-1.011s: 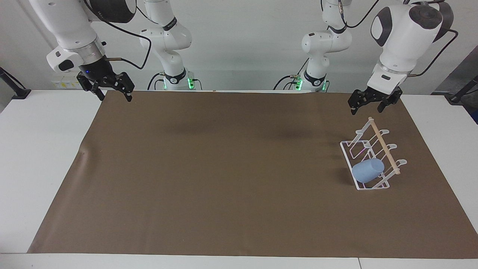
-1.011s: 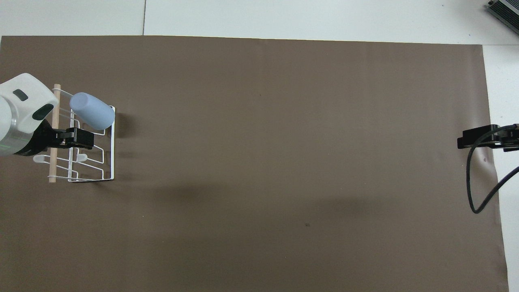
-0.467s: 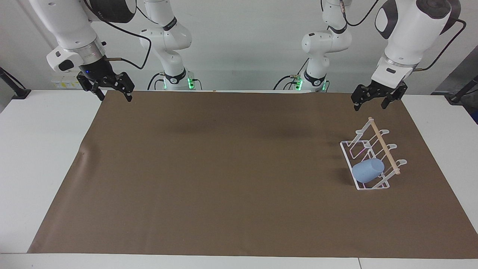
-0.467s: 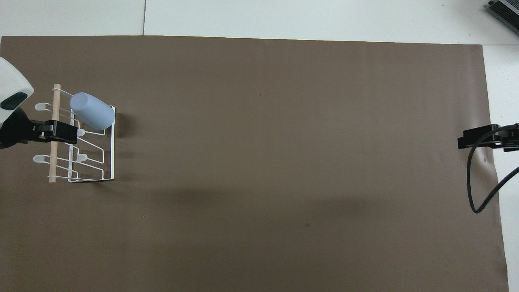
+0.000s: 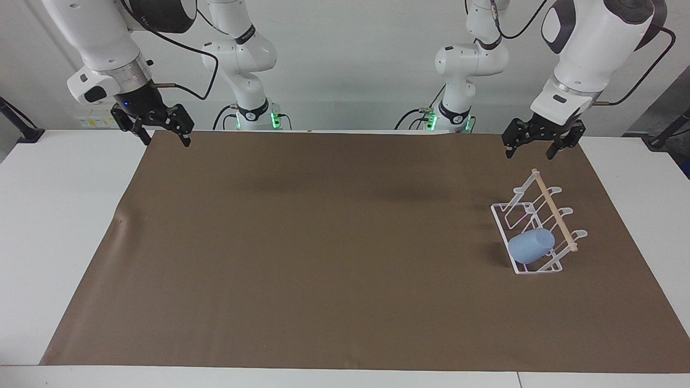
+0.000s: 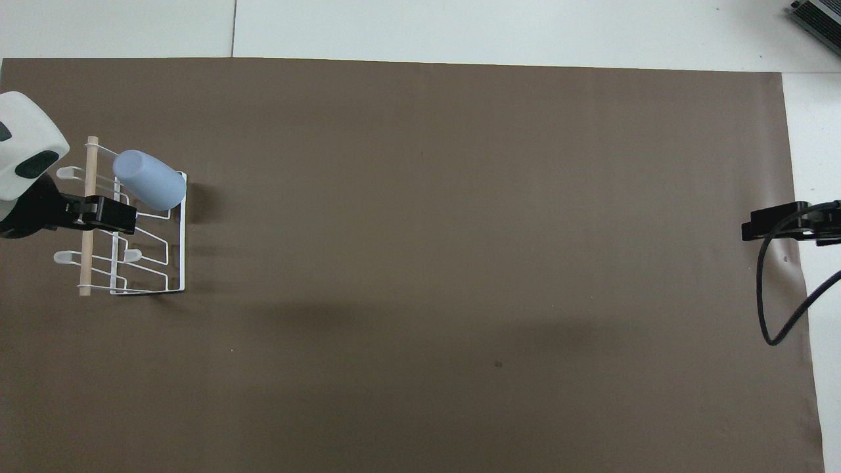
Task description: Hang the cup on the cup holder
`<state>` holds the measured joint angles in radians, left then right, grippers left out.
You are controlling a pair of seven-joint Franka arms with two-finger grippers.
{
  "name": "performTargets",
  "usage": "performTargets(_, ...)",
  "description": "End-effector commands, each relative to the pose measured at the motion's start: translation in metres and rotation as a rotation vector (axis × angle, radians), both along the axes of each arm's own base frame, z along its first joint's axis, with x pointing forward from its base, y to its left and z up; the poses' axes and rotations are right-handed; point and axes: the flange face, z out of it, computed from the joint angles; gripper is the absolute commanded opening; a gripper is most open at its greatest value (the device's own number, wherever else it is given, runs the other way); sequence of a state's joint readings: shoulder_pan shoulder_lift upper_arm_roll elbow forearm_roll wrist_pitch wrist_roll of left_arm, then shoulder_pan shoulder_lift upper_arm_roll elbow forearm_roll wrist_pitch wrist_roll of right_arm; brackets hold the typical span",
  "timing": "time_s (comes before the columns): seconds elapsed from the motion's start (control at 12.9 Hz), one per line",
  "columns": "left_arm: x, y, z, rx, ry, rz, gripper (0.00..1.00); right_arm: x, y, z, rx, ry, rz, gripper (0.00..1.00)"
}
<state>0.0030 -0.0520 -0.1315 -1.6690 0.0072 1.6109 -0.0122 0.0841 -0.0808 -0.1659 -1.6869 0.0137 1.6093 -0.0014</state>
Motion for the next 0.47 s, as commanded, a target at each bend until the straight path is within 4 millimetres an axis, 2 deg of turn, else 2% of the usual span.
performTargets(0.0, -0.002, 0.004, 0.012, -0.015, 0.02, -0.001, 1.0, -0.006, -0.002, 0.002, 0.017, -0.004, -0.023, 1.0)
performTargets(0.16, 0.001, 0.0, 0.025, -0.017, -0.008, -0.008, 1.0, -0.006, -0.002, 0.002, 0.017, -0.004, -0.023, 1.0)
performTargets(0.39, -0.001, 0.002, 0.023, -0.02, -0.007, -0.012, 1.0, -0.006, -0.002, 0.002, 0.017, -0.002, -0.023, 1.0)
